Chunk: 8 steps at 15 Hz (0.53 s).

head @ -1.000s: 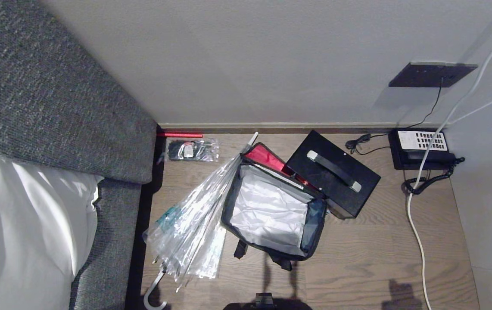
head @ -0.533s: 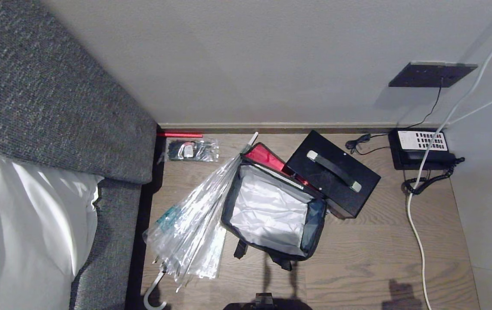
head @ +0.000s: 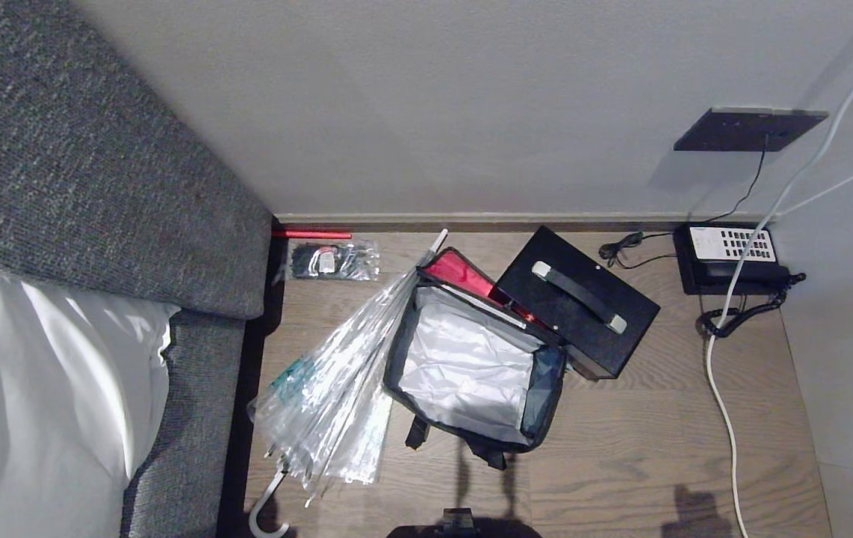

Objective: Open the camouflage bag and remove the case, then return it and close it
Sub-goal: Grip the handle again

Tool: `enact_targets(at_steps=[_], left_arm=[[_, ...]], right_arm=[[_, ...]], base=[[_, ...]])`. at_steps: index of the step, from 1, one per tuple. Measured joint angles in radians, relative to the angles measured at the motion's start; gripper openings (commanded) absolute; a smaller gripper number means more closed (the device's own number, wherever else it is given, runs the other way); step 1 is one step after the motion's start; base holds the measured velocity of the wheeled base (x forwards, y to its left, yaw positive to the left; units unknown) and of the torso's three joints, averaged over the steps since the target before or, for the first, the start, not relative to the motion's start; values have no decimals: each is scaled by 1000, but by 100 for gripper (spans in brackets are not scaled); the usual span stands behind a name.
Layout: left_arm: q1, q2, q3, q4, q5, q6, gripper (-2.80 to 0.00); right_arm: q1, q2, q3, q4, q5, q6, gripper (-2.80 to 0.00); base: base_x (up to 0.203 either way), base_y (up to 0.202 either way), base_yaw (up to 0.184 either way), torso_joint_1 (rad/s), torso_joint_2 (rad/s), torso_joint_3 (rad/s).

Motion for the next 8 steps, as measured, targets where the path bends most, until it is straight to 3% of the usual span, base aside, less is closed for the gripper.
enact_targets(at_steps=[8], left_arm=[[0, 0, 0, 0, 0, 0, -280]], right_arm=[[0, 0, 0, 0, 0, 0, -280]], base=[[0, 0, 0, 0, 0, 0]])
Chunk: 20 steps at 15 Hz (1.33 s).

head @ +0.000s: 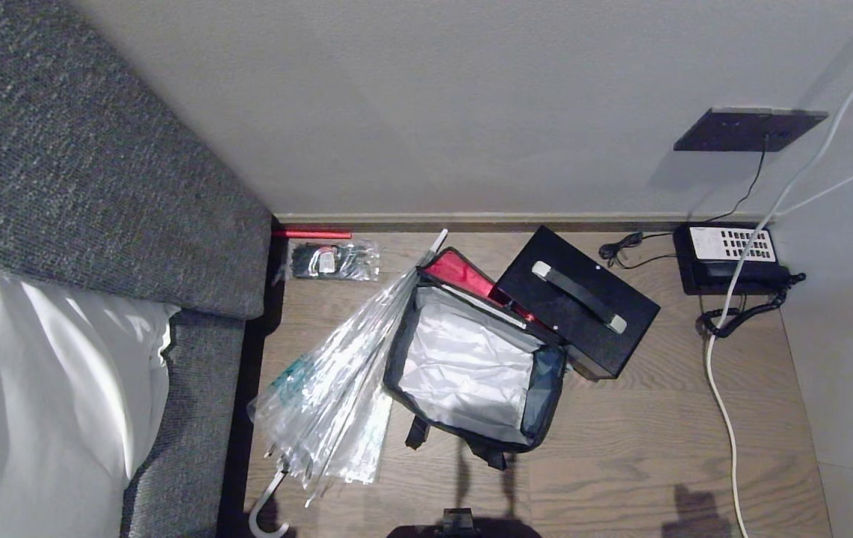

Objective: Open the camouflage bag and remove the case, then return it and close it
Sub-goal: Grip the handle again

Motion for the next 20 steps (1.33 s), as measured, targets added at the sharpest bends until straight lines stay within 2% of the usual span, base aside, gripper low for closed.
enact_targets(at_steps=[20], left_arm=[[0, 0, 0, 1, -2, 0, -280]], right_arm=[[0, 0, 0, 0, 0, 0, -280]], base=[[0, 0, 0, 0, 0, 0]])
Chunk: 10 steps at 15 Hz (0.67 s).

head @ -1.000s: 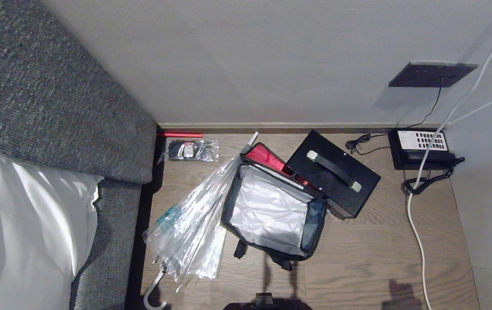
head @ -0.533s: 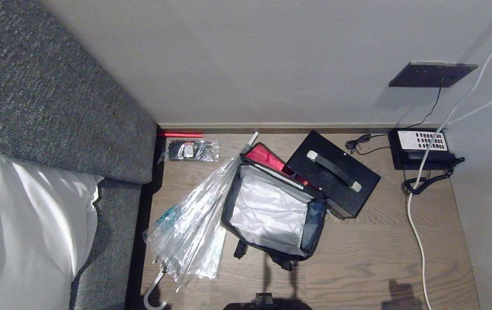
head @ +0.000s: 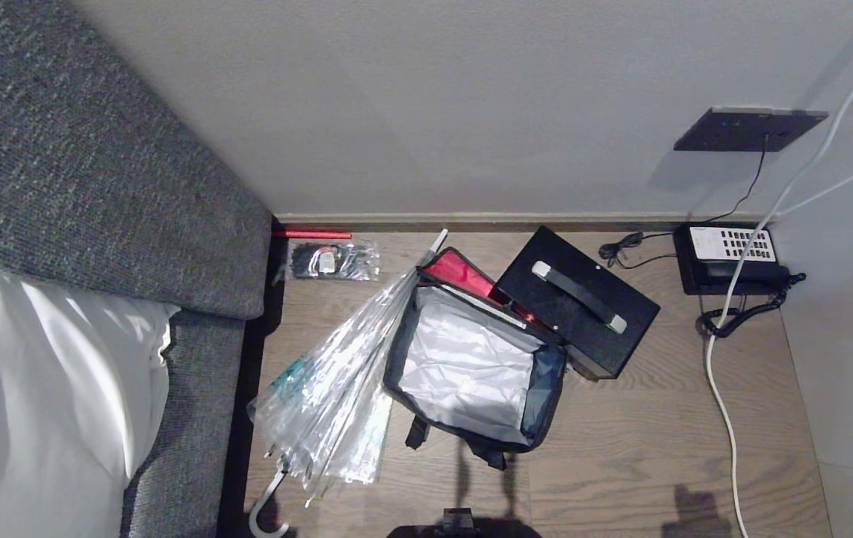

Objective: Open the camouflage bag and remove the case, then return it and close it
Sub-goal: Grip the handle again

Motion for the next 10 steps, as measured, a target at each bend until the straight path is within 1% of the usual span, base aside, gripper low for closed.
enact_targets(at_steps=[5, 10], left_arm=[[0, 0, 0, 0, 2, -9, -280], [0, 0, 0, -2, 3, -15, -280]], right_arm=[[0, 0, 0, 0, 0, 0, -280], [0, 0, 0, 0, 0, 0, -280]], base=[[0, 0, 0, 0, 1, 12], [0, 0, 0, 2, 4, 173]])
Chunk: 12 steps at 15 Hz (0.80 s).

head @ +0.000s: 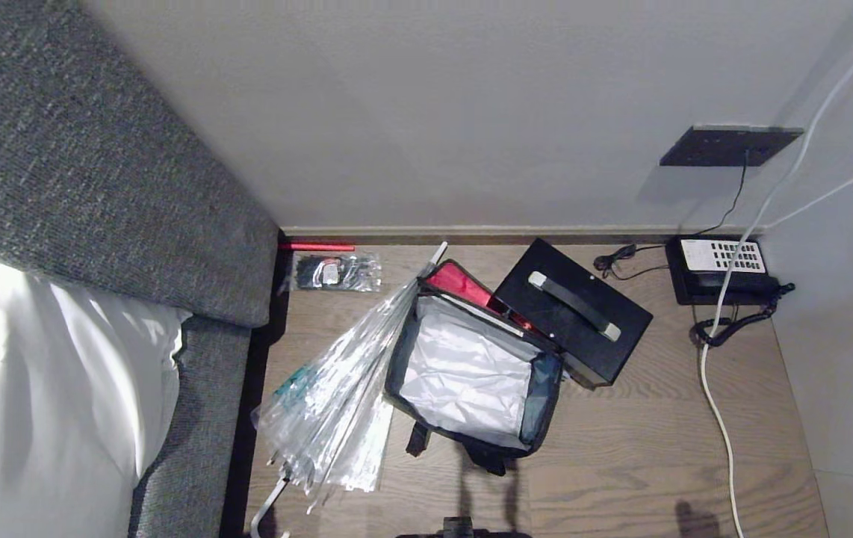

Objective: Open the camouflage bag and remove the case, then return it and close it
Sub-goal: Grip the handle again

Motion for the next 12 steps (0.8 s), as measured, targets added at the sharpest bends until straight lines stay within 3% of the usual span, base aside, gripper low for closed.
enact_targets(at_steps=[8, 12], left_arm=[[0, 0, 0, 0, 4, -15, -280], [0, 0, 0, 0, 3, -15, -280]], right_arm=[[0, 0, 0, 0, 0, 0, -280], [0, 0, 0, 0, 0, 0, -280]], base=[[0, 0, 0, 0, 1, 196], [0, 0, 0, 1, 3, 46]])
